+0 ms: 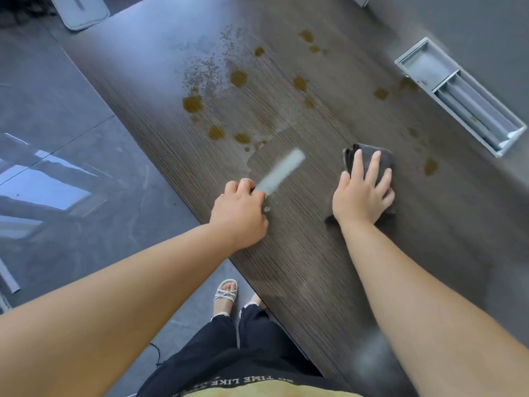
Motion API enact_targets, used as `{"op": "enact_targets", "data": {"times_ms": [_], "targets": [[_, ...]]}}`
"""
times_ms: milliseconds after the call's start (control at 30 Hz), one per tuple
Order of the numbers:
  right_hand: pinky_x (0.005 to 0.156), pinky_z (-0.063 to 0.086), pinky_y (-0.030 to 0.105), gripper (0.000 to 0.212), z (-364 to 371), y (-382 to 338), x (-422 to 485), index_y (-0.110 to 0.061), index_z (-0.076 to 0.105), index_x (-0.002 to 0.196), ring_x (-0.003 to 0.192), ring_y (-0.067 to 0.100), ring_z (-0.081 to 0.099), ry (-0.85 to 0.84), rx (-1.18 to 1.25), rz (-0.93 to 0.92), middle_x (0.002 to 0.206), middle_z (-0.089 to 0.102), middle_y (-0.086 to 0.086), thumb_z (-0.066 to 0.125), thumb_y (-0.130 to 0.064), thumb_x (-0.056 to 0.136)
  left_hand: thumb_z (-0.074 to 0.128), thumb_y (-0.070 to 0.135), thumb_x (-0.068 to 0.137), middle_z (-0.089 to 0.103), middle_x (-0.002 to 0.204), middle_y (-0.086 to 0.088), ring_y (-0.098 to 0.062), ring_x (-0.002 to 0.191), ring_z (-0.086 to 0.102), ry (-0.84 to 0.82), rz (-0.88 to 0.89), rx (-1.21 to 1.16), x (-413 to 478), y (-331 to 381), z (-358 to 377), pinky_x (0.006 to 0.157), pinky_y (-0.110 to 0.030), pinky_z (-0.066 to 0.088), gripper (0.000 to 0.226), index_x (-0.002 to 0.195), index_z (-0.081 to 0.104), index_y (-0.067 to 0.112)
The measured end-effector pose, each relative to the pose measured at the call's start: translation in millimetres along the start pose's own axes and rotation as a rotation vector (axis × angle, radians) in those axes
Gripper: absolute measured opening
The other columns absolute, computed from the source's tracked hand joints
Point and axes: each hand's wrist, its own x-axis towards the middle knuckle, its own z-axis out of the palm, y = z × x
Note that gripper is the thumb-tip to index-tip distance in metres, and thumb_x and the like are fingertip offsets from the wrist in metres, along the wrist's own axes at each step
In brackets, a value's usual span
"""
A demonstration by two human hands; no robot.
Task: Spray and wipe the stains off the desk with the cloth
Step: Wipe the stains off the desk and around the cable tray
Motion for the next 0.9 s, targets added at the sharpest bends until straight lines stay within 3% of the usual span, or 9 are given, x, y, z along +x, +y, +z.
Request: {"op": "enact_targets", "data": {"times_ms": [167,200,367,533,567,700,767,833,900], "targets": [[0.102,0.031,0.052,0.049,10,27,-24,-0.028,0.040,0.144,0.134,0.039,0.035,-0.008,-0.090,-0.688,0.154,0.032,0.006,0.032,-0.039,0.097,0.046,0.029,0.092,0.027,0.145,-0.005,-0.028,0.132,0.024,0.065,0.138,-0.003,10,45,10,0.104,-0.035,0.029,0.051,0.140,0.034,0.015],[0.102,0.032,0.053,0.048,7,43,-10,-0.029,0.040,0.143,0.134,0.038,0.036,-0.012,-0.101,-0.717,0.153,0.033,0.005,0.032,-0.039,0.097,0.046,0.028,0.092,0.027,0.145,-0.005,-0.027,0.132,0.023,0.064,0.147,-0.018,13,52,10,0.104,-0.035,0.030,0.052,0.140,0.032,0.016],[0.110,0.021,0.053,0.050,0,56,7,-0.031,0.024,0.150,0.143,0.034,0.017,0.039,-0.010,-0.076,0.160,0.013,0.001,0.034,-0.037,0.101,0.045,0.025,0.093,0.022,0.148,-0.002,-0.024,0.135,0.018,0.024,0.184,-0.003,28,77,11,0.104,-0.032,0.028,0.051,0.141,0.030,0.017],[0.103,0.033,0.054,0.047,4,100,-29,-0.031,0.038,0.143,0.135,0.037,0.034,-0.001,-0.080,-0.721,0.154,0.032,0.003,0.033,-0.039,0.097,0.044,0.028,0.093,0.025,0.149,-0.004,-0.025,0.137,0.019,0.065,0.227,0.003,47,99,8,0.106,-0.034,0.028,0.052,0.143,0.031,0.018],[0.103,0.034,0.053,0.047,0,119,-17,-0.032,0.038,0.143,0.135,0.036,0.035,-0.013,-0.100,-0.744,0.153,0.033,0.002,0.033,-0.039,0.097,0.043,0.029,0.094,0.025,0.149,-0.004,-0.025,0.137,0.019,0.056,0.226,0.001,51,102,7,0.106,-0.035,0.029,0.051,0.142,0.032,0.019],[0.110,0.023,0.053,0.048,-14,145,32,-0.033,0.027,0.149,0.143,0.033,0.019,0.030,-0.028,-0.114,0.159,0.016,-0.001,0.032,-0.038,0.101,0.040,0.030,0.096,0.022,0.150,-0.003,-0.025,0.138,0.017,-0.001,0.250,0.068,65,122,0,0.104,-0.038,0.032,0.047,0.141,0.033,0.021],[0.111,0.018,0.053,0.050,-13,122,29,-0.033,0.022,0.150,0.145,0.033,0.013,0.026,0.007,0.054,0.161,0.010,0.000,0.031,-0.038,0.102,0.038,0.031,0.096,0.025,0.148,-0.004,-0.026,0.135,0.022,0.038,0.232,0.078,71,131,-2,0.101,-0.039,0.034,0.044,0.139,0.035,0.020],[0.108,0.024,0.055,0.049,-8,111,8,-0.030,0.030,0.148,0.141,0.038,0.022,0.064,0.022,-0.137,0.158,0.020,0.005,0.031,-0.039,0.100,0.037,0.031,0.097,0.028,0.146,-0.005,-0.027,0.133,0.025,0.076,0.208,0.090,78,138,-3,0.098,-0.039,0.037,0.044,0.138,0.037,0.018],[0.105,0.030,0.054,0.048,-2,130,-12,-0.030,0.038,0.144,0.137,0.038,0.032,0.039,-0.047,-0.526,0.154,0.031,0.005,0.032,-0.039,0.097,0.037,0.032,0.097,0.027,0.146,-0.006,-0.027,0.133,0.024,0.057,0.198,0.110,84,142,-4,0.097,-0.040,0.038,0.045,0.139,0.036,0.017]]}}
